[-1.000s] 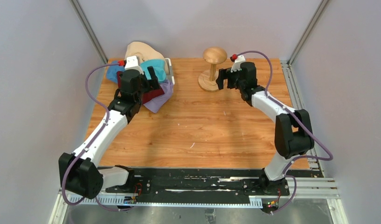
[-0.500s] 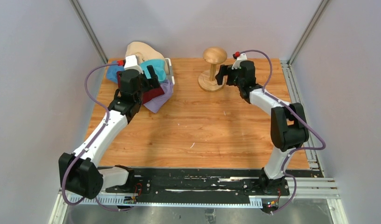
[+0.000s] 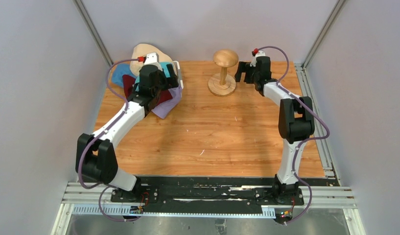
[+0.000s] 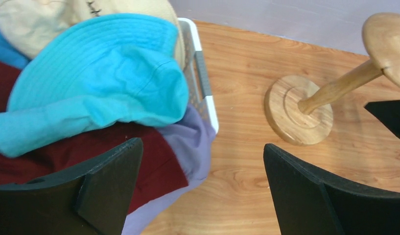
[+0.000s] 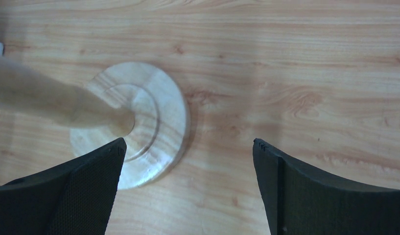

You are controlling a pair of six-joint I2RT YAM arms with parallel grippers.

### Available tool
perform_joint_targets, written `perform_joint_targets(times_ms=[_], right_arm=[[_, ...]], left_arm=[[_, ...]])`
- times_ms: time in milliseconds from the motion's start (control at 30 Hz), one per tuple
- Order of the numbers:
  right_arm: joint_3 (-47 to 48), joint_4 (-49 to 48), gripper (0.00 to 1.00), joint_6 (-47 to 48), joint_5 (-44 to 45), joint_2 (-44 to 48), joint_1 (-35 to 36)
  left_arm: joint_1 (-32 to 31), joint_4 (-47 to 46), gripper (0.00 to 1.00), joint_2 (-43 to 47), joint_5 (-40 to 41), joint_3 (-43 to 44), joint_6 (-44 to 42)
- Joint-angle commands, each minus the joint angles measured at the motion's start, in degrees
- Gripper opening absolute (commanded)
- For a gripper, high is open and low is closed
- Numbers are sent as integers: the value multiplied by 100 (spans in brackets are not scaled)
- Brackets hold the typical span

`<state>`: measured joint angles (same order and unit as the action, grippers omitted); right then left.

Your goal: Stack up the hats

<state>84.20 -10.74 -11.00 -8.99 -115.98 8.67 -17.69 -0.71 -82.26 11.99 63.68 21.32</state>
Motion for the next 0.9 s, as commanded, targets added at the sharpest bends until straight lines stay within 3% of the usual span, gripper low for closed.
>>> perform_joint_targets(times_ms=[0,867], right_arm=[[694,329,99,-57,-2,-502,-110],[3159,683,99,163,50,-2604,-269]], left_arm=[[-153,-459,98,-361,-359,368,26],[-443,-613,98,70,-303,142,-224]])
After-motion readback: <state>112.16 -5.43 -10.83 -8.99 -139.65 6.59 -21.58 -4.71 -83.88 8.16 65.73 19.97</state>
